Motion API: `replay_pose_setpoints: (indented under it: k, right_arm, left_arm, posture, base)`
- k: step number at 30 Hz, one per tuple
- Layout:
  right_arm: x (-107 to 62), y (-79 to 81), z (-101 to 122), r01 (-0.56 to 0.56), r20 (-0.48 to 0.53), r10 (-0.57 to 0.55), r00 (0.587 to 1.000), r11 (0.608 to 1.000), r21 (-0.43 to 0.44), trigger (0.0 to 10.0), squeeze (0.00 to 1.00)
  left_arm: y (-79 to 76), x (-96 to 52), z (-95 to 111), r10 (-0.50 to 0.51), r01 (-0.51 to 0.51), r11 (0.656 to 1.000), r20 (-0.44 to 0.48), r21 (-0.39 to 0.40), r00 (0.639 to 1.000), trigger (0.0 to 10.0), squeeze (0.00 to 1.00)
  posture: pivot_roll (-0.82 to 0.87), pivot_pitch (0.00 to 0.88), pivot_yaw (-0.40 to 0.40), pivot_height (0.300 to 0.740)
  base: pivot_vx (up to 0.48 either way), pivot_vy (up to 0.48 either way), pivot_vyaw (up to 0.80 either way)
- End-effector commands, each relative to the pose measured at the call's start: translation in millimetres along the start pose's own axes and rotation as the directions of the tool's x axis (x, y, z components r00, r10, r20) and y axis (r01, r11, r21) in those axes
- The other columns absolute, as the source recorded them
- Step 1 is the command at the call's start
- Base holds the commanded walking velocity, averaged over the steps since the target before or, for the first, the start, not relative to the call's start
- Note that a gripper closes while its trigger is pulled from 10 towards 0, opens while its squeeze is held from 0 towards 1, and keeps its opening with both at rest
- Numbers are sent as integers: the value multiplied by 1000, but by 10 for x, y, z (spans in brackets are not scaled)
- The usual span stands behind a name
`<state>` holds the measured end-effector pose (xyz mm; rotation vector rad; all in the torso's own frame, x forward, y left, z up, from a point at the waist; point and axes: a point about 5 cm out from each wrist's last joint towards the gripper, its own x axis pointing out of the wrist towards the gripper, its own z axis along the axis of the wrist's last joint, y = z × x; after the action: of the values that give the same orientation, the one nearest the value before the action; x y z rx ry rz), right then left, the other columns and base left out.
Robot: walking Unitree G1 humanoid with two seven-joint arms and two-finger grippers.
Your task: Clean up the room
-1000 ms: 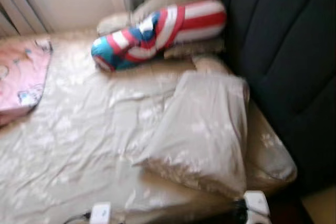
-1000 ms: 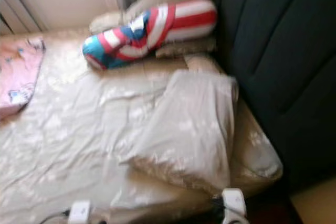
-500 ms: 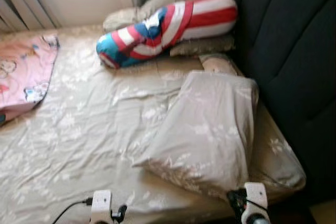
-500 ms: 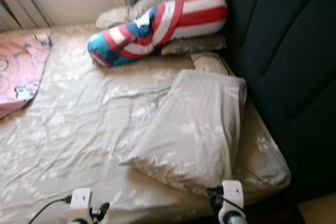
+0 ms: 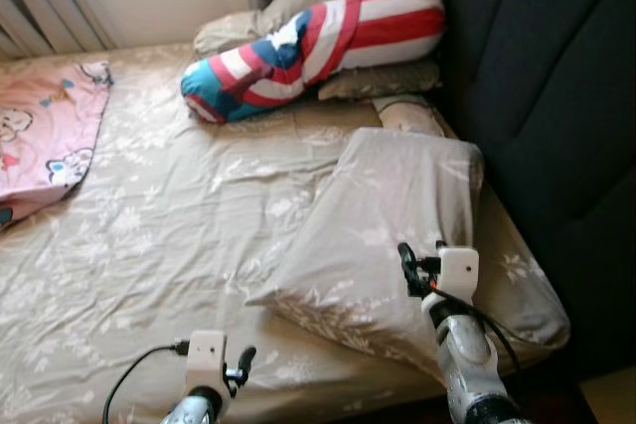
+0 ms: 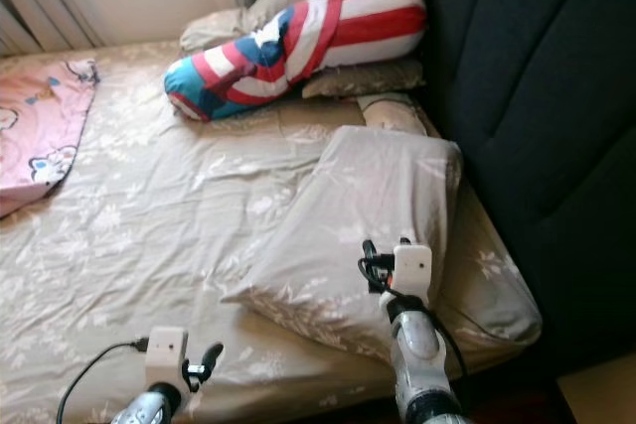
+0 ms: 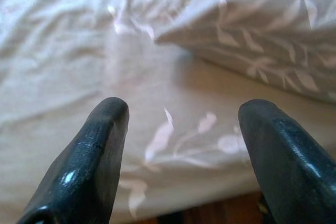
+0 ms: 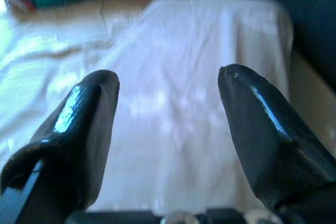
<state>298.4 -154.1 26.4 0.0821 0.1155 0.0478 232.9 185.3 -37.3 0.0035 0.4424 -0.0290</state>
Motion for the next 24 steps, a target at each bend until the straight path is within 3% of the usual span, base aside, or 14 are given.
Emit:
replay_pose_setpoints:
  k: [1, 12, 17, 24]
  right_arm:
    - [-96, -13, -142, 4, -51, -4, 999, 1000, 9, 10000, 0]
    - [-256, -112, -392, 114, -190, -116, 975, 993, -25, 10000, 0]
    - [-237, -93, -371, 94, -180, -100, 979, 995, -41, 10000, 0]
    - [-213, -82, -347, 106, -172, -112, 979, 993, -43, 10000, 0]
  left_arm:
    - [1, -4, 16, -8, 8, 1000, 18, 4, 1000, 10000, 0]
    - [-43, 26, 110, -14, 16, 1000, 80, -14, 997, 10000, 0]
    - [-54, 41, 144, -20, 21, 1000, 92, -11, 996, 10000, 0]
    - [-66, 88, 253, -6, 11, 999, 134, -39, 991, 10000, 0]
  posture:
    - [-35, 151, 12, 740]
    - [-40, 119, 13, 740]
    - [-37, 124, 15, 710]
    - [-36, 146, 17, 710]
  base:
    - [0, 0, 0]
    - [0, 0, 0]
    - [0, 0, 0]
    - [0, 0, 0]
